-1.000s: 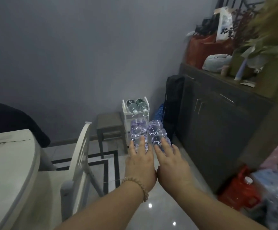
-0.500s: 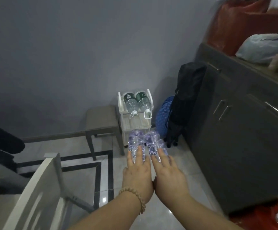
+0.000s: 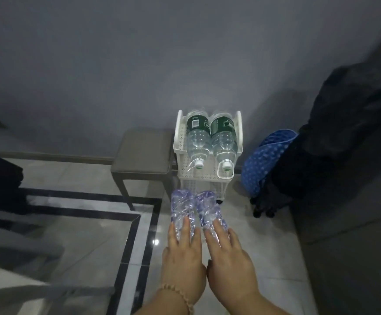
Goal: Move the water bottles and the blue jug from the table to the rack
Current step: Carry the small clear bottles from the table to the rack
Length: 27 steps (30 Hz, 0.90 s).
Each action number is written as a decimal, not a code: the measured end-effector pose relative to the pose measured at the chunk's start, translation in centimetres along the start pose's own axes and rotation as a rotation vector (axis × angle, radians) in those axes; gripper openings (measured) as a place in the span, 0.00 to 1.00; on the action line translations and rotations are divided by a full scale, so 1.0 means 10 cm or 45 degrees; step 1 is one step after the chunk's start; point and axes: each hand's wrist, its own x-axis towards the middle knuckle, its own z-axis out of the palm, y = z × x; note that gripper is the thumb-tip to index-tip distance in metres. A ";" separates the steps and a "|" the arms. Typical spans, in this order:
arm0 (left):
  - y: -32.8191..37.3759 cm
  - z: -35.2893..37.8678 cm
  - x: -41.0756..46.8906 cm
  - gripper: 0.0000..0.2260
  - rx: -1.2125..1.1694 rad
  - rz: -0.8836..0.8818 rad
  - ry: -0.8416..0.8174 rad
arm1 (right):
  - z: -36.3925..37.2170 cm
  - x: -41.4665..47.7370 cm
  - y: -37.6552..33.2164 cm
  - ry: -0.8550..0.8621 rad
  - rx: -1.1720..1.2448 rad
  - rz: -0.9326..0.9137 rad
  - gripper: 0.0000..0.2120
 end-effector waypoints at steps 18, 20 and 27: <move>-0.57 2.56 3.36 0.31 0.018 0.404 0.243 | 2.76 2.88 1.64 0.391 0.125 0.165 0.31; -0.54 2.61 3.68 0.31 0.010 0.455 0.311 | 2.80 3.17 1.75 0.458 0.097 0.180 0.30; -0.36 2.60 4.36 0.33 0.108 0.444 0.264 | 2.73 3.70 1.91 0.472 -0.200 0.273 0.26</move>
